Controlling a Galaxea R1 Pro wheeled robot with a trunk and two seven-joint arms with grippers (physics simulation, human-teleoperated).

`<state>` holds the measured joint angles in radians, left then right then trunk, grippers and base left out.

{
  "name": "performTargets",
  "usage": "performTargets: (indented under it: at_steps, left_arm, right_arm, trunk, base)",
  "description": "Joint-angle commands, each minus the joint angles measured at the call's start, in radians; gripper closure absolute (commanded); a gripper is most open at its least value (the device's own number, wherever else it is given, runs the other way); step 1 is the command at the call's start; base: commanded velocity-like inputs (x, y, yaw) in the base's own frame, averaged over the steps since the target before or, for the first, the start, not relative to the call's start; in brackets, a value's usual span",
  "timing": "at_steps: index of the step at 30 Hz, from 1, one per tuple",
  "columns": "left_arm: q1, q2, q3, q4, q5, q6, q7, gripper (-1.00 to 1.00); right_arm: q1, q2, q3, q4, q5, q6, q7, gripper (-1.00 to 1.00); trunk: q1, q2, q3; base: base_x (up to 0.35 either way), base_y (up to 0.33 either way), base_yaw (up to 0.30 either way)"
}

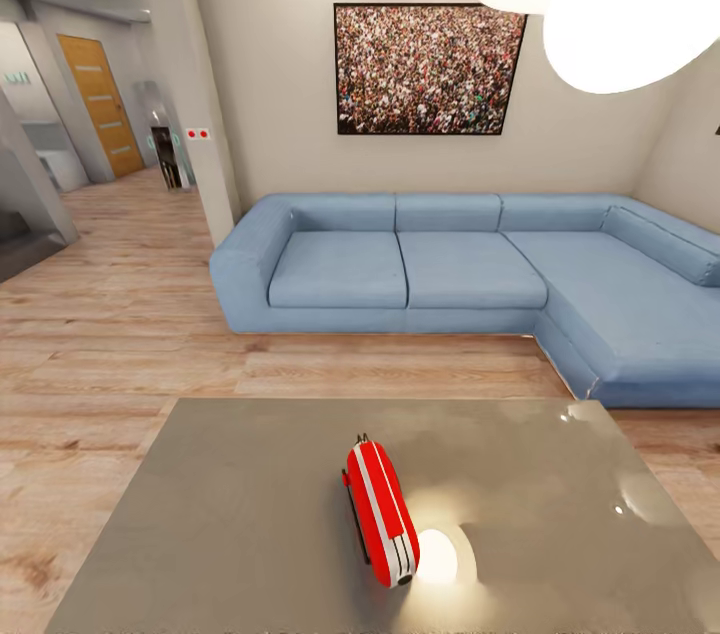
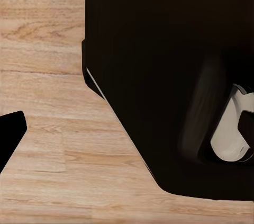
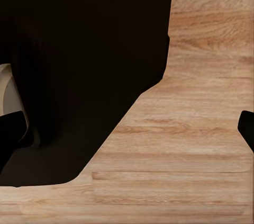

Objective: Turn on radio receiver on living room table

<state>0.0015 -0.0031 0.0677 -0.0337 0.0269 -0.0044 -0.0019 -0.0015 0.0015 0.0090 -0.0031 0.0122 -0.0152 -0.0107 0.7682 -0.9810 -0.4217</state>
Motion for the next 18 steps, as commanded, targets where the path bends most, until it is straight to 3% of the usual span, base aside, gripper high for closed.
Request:
performTargets:
  at_steps: [1, 18]
  left_arm:
    - [0.0, 0.0, 0.0, 0.0, 0.0, 0.0, 0.0, -1.0]
    - [0.0, 0.0, 0.0, 0.0, 0.0, 0.0, 0.0, -1.0]
  right_arm:
    - [0.0, 0.0, 0.0, 0.0, 0.0, 0.0, 0.0, -1.0]
    - [0.0, 0.0, 0.0, 0.0, 0.0, 0.001, 0.0, -1.0]
  trunk:
    - [0.0, 0.0, -0.002]
    - [0.0, 0.0, -0.029]
  base:
    - [0.0, 0.0, 0.0]
    - [0.0, 0.0, 0.0]
